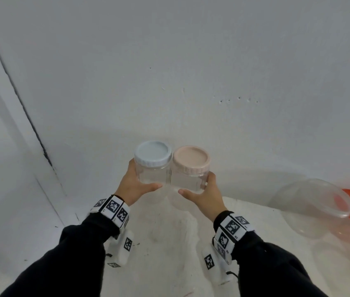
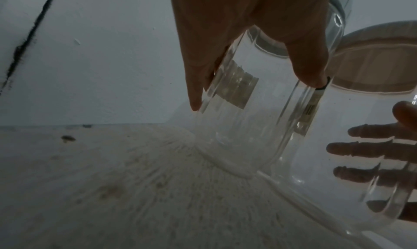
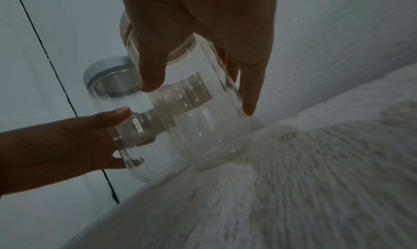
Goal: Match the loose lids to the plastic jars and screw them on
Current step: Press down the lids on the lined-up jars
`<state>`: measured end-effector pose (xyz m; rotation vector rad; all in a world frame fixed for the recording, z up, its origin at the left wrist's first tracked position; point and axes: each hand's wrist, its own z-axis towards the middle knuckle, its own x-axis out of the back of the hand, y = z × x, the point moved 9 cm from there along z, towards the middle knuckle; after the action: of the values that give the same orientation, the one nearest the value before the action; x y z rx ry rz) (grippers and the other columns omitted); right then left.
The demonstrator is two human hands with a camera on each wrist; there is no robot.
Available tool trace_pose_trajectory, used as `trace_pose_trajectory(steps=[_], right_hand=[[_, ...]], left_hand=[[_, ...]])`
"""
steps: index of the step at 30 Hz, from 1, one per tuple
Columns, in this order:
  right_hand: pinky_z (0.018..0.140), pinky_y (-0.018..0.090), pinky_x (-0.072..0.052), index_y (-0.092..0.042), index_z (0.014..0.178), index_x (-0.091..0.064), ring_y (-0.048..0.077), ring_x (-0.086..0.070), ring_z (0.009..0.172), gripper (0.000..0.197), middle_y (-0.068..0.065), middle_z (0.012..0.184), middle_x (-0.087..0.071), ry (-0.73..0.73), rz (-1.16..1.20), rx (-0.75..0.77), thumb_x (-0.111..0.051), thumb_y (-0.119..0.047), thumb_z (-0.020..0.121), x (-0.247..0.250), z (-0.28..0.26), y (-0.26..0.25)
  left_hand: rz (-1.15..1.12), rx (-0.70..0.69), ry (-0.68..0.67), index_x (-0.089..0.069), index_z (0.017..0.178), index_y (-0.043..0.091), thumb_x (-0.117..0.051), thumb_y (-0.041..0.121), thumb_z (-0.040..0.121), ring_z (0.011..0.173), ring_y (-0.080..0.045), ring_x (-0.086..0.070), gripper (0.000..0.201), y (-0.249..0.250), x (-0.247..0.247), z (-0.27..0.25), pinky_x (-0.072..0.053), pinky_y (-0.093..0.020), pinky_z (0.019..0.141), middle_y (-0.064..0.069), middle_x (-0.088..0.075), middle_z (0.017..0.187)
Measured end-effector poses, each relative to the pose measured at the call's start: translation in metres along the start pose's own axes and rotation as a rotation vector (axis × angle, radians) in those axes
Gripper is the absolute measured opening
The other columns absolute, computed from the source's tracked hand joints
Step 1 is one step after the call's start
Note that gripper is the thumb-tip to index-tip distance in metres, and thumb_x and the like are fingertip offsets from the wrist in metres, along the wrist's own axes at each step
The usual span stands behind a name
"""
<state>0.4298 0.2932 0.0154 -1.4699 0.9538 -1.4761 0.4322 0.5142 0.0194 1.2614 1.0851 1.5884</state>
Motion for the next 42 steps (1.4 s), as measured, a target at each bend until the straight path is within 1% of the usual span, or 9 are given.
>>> trace_pose_trajectory(steps=[5,10,12,15,19,24,28,33,42], right_hand=[[0.106,0.031,-0.034,-0.013,0.141,-0.020,0.017,-0.035,0.131,0.096,-0.001,0.143,-0.035,-0.044,-0.023,0.006,-0.081,-0.033,0.070,-0.004,0.002,0.001],[0.116,0.037,-0.021,-0.015,0.149,0.003,0.019,-0.015,0.143,0.115,0.002,0.157,-0.007,-0.087,-0.188,0.049,-0.078,-0.037,0.071,0.020,-0.011,-0.007],[0.114,0.033,-0.019,-0.014,0.149,-0.007,0.019,-0.016,0.142,0.102,0.003,0.155,-0.012,-0.009,-0.305,0.117,-0.075,-0.035,0.076,0.051,-0.019,-0.011],[0.114,0.036,-0.019,-0.011,0.142,-0.030,0.024,-0.018,0.140,0.079,0.008,0.153,-0.021,0.166,-0.533,0.205,-0.072,-0.033,0.079,0.101,-0.030,-0.012],[0.116,0.048,-0.006,-0.016,0.141,-0.035,0.029,-0.005,0.144,0.070,0.007,0.156,-0.014,0.316,-0.880,0.099,-0.065,-0.041,0.083,0.159,-0.035,0.010],[0.111,0.059,-0.002,-0.025,0.146,-0.023,0.037,0.003,0.143,0.073,0.007,0.158,-0.001,0.411,-1.025,-0.213,-0.056,-0.052,0.086,0.219,-0.037,0.044],[0.110,0.063,-0.010,-0.024,0.144,-0.024,0.039,-0.003,0.142,0.066,0.008,0.156,-0.011,0.470,-1.003,-0.381,-0.053,-0.046,0.089,0.244,-0.040,0.059],[0.106,0.052,-0.029,-0.021,0.142,-0.030,0.037,-0.010,0.139,0.058,0.008,0.152,-0.021,0.504,-0.975,-0.314,-0.053,-0.035,0.091,0.239,-0.042,0.055],[0.113,0.044,-0.025,-0.022,0.146,-0.028,0.032,-0.011,0.142,0.061,0.005,0.155,-0.021,0.280,-0.989,0.004,-0.049,-0.042,0.093,0.160,-0.040,0.029]], left_hand=[[-0.014,-0.018,-0.037,-0.019,0.141,0.019,-0.085,0.017,0.064,0.125,-0.007,-0.034,0.101,0.002,-0.003,0.000,-0.029,-0.024,0.101,0.008,-0.036,0.133],[0.079,-0.037,0.071,0.006,0.147,0.021,-0.086,0.053,0.046,0.141,-0.012,-0.006,0.140,0.011,0.012,-0.009,-0.015,-0.037,0.115,0.003,0.001,0.154],[0.179,-0.222,0.201,0.001,0.147,0.017,-0.082,0.061,0.047,0.140,-0.010,-0.004,0.137,0.043,0.019,-0.027,-0.013,-0.036,0.114,-0.001,-0.001,0.154],[0.490,-0.680,0.179,-0.018,0.144,0.010,-0.071,0.059,0.066,0.140,-0.019,-0.013,0.107,0.102,-0.016,-0.056,-0.016,-0.042,0.113,-0.008,-0.017,0.151],[0.741,-0.882,0.038,-0.030,0.138,0.011,-0.052,0.059,0.076,0.138,-0.024,-0.021,0.081,0.127,-0.075,-0.058,-0.017,-0.052,0.109,-0.006,-0.030,0.147],[0.999,-0.852,-0.013,-0.044,0.125,0.012,-0.063,0.057,0.069,0.128,-0.029,-0.042,0.075,0.118,-0.108,-0.036,-0.032,-0.056,0.102,-0.009,-0.049,0.134],[0.966,-0.865,0.053,-0.059,0.110,0.011,-0.083,0.038,0.061,0.106,-0.027,-0.058,0.061,0.119,-0.106,-0.032,-0.039,-0.053,0.097,-0.005,-0.062,0.111],[0.843,-0.843,0.104,-0.063,0.108,0.010,-0.085,0.027,0.058,0.104,-0.027,-0.057,0.057,0.117,-0.102,-0.031,-0.037,-0.053,0.098,-0.005,-0.064,0.107],[0.721,-0.839,0.139,-0.064,0.106,0.010,-0.086,0.021,0.056,0.104,-0.022,-0.050,0.056,0.115,-0.100,-0.029,-0.021,-0.041,0.102,-0.005,-0.065,0.103]])
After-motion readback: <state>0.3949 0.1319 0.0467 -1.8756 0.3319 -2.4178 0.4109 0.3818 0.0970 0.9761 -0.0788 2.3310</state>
